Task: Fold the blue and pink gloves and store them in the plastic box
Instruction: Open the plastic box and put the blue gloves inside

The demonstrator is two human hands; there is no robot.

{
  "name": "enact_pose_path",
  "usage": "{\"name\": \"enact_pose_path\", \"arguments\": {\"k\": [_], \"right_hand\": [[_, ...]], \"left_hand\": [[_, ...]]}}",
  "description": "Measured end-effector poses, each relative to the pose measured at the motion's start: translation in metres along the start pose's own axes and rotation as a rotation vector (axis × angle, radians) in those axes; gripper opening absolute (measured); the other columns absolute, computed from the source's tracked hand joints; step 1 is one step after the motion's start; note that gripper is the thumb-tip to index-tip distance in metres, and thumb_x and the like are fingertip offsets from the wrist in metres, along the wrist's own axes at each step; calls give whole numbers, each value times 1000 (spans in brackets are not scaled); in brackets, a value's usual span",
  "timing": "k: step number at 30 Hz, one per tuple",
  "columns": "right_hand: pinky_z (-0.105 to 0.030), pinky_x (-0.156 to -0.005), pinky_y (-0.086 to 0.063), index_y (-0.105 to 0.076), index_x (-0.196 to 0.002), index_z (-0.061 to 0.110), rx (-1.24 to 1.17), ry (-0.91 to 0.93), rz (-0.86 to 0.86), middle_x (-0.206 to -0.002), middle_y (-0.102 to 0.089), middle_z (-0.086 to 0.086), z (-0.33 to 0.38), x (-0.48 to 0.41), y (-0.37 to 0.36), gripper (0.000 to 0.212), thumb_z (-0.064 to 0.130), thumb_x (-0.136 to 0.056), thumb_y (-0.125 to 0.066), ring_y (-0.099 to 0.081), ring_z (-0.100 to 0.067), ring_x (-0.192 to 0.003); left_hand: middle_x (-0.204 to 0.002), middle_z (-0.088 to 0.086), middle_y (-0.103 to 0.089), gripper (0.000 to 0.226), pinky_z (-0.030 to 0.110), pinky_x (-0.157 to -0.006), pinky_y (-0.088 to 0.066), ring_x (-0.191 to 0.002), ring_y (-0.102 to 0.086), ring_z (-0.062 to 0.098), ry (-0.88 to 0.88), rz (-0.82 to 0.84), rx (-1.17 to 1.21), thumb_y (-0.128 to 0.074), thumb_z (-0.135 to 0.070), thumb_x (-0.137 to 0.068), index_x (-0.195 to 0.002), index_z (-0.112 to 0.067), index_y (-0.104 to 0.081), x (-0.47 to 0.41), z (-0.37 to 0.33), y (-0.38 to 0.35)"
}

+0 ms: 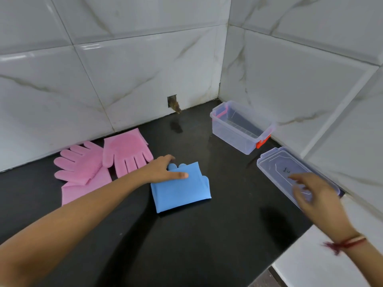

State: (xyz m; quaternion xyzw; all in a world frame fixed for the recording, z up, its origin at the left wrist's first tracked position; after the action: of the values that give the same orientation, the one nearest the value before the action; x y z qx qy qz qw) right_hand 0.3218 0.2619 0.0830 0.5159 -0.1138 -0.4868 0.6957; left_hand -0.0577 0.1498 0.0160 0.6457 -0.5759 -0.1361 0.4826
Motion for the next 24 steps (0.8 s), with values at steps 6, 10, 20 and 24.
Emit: {"name": "enact_pose_path", "arguments": {"k": [6, 10, 20, 24], "right_hand": [[-27, -86, -51, -53, -125, 9, -905, -740, 661, -120, -59, -9, 77, 6, -120, 43, 28, -88, -62, -59, -20, -106], [-40, -107, -38, -48, -131, 5, -1134, -993, 763, -131, -50, -13, 97, 0, -148, 55, 31, -85, -64, -45, -30, -129], [-36, -94, -41, -67, -96, 14, -1010, -934, 939, -91, -67, -1, 123, -21, -172, 24, 31, -80, -70, -59, -16, -86], [-34, -86, -41, -64, -96, 14, -991, -989, 1031, -88, -64, -2, 125, -19, -176, 27, 28, -75, -74, -55, -15, -75]], "left_hand": [[-150, 8, -29, 83, 45, -106, -36, -132, -36, 28, 352, -471, 725, -66, -49, -80, -145, -23, -23, 62, 54, 0], [-143, 1, -40, 70, 41, -103, -39, -130, -39, 22, 531, -322, 1292, -66, -31, -85, -143, -21, -30, 111, 55, -51], [-100, 2, -69, 54, 34, -81, -45, -91, -62, 17, 634, -89, 1409, -81, -36, -69, -113, -13, -61, 98, 27, -62], [-87, 1, -65, 50, 28, -63, -42, -75, -56, 14, 662, -19, 1369, -85, -32, -62, -104, -15, -62, 88, 26, -62]]}}
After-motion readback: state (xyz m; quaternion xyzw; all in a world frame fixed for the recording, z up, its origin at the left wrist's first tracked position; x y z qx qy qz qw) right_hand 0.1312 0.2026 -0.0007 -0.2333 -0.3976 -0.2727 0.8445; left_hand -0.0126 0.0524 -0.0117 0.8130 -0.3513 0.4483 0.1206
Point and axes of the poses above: each hand's wrist, its own x-axis away from the middle knuckle, its own y-axis out of the back of the hand, z = x × y, the point moved 7 cm from there along -x, towards the middle knuckle
